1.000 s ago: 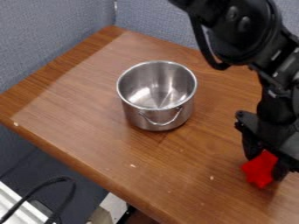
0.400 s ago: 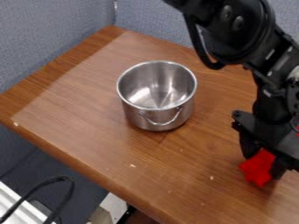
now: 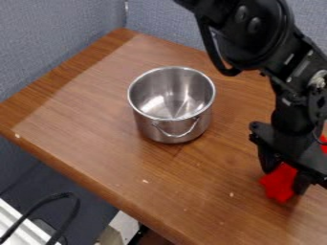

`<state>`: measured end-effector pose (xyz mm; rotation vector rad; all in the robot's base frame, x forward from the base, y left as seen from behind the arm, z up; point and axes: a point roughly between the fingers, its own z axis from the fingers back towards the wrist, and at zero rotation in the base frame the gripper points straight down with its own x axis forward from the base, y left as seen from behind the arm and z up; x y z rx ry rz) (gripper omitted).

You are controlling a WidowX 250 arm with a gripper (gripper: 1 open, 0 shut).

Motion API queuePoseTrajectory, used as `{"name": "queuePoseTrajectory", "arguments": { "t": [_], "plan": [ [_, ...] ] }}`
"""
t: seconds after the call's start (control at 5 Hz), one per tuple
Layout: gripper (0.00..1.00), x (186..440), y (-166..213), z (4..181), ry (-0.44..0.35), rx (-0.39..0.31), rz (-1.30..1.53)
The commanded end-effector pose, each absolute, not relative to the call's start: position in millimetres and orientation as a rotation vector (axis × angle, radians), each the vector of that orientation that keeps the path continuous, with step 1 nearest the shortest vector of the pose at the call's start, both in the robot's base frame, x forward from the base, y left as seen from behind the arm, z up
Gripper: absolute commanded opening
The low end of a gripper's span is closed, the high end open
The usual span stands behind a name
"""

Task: Move the red object from the metal pot to the table

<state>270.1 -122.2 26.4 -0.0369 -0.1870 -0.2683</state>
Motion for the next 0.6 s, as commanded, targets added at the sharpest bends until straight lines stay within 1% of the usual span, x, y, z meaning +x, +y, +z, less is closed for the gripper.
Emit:
{"name": "queuePoseTrajectory", "arguments": {
  "t": [0.0,0.4],
  "plan": [
    [0.00,240.1,-98.0,-2.8,-0.049,0.001,-0.219],
    [0.00,232.3,-92.8,-5.0,-0.016,0.003,-0.200]
  ]
}}
